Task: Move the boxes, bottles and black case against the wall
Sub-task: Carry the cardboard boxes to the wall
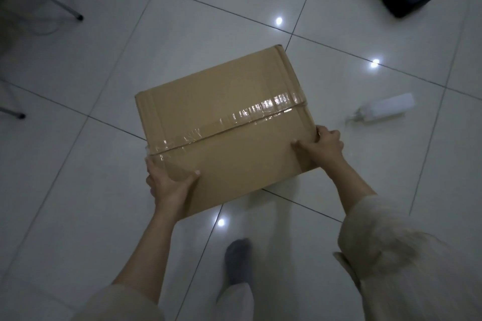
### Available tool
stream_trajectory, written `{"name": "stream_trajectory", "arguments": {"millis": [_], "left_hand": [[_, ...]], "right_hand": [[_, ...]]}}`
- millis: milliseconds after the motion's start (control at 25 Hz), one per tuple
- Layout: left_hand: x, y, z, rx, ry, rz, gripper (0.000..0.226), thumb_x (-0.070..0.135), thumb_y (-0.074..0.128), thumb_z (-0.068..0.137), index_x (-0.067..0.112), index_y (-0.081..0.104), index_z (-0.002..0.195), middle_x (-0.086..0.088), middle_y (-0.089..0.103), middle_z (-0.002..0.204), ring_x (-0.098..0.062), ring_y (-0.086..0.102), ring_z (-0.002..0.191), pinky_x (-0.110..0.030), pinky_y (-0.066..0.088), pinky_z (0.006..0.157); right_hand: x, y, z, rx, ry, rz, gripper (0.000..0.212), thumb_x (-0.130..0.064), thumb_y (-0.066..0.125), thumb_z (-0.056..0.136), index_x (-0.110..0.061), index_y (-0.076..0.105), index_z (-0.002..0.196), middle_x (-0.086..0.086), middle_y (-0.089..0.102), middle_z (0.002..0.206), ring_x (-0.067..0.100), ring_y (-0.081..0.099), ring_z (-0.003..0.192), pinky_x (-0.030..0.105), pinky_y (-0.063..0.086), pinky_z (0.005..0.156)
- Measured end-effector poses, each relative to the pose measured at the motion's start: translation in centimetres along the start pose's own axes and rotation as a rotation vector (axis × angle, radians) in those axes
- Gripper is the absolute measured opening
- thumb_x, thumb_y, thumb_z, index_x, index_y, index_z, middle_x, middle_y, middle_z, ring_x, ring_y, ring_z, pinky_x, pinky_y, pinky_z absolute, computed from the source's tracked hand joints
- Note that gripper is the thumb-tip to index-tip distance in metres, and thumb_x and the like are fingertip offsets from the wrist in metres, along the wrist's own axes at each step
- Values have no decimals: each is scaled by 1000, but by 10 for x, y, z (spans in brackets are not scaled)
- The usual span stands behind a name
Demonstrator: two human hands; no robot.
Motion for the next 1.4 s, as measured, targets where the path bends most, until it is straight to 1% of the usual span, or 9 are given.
{"name": "stream_trajectory", "arguments": {"millis": [80, 200, 320, 480, 680, 840, 1120, 1240, 1400], "left_hand": [[4, -10, -1, 40, -2, -6, 113, 30, 80, 66, 26, 2, 147, -11, 16, 154, -37, 23, 139, -52, 24, 112], [20, -16, -19, 112, 58, 29, 105, 33, 78, 68, 21, 9, 146, -11, 19, 153, -36, 22, 139, -54, 21, 112], [34, -12, -49, 162, 81, 69, 100, 35, 76, 68, 21, 14, 145, -13, 22, 151, -38, 23, 136, -54, 18, 111], [74, 17, -118, 148, 161, 134, 97, 37, 75, 69, 18, 17, 144, -17, 25, 148, -41, 26, 133, -53, 18, 109], [145, 87, -234, 104, 356, 199, 93, 38, 74, 69, 20, 20, 143, -17, 28, 147, -41, 28, 131, -52, 18, 108], [200, 162, -357, 17, 529, 185, 90, 36, 73, 70, 21, 21, 143, -14, 28, 148, -40, 28, 132, -52, 17, 109], [257, 318, -578, -235, 806, 181, 88, 30, 70, 73, 21, 19, 144, -11, 29, 148, -38, 25, 134, -53, 17, 111], [274, 389, -636, -380, 890, 214, 88, 24, 71, 73, 18, 19, 145, -9, 30, 149, -35, 25, 136, -52, 18, 112], [294, 488, -671, -566, 962, 281, 84, 20, 73, 71, 20, 25, 140, -6, 35, 145, -32, 31, 132, -56, 27, 110]], "right_hand": [[12, 3, -8, 3, 17, 126, 64, -34, 68, 77, -17, 41, 132, 16, 34, 134, 36, 32, 126, 44, 33, 103], [29, -9, -22, 33, -16, 332, 50, -27, 67, 79, -12, 46, 122, 18, 47, 128, 33, 50, 112, 46, 45, 96], [50, -30, -37, 12, -4, 353, 46, -24, 65, 81, -8, 46, 121, 16, 54, 126, 32, 54, 110, 46, 46, 94], [108, -90, -65, 37, 36, 399, 46, -24, 63, 83, -8, 46, 122, 16, 54, 128, 31, 54, 112, 39, 44, 90], [209, -209, -109, 174, 94, 544, 45, -24, 63, 84, -9, 46, 123, 14, 55, 128, 29, 54, 111, 33, 42, 86], [309, -318, -155, 333, 109, 686, 43, -24, 63, 85, -11, 46, 122, 11, 55, 126, 22, 53, 101, 32, 43, 86], [497, -482, -233, 651, 178, 867, 42, -19, 64, 84, -9, 47, 121, 5, 54, 111, 26, 54, 107, 33, 43, 85], [559, -512, -246, 725, 209, 955, 44, -16, 61, 86, -6, 43, 125, 5, 51, 113, 20, 49, 102, 31, 40, 84], [631, -520, -230, 830, 325, 1023, 47, -11, 62, 84, -3, 44, 127, 17, 55, 123, 28, 54, 109, 33, 42, 86]]}}
Point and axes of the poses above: each hand's wrist, its own z-axis towards the middle knuckle, its own y-axis out of the palm, x = y × z, the point moved 10 cm from there along z, towards the middle knuckle
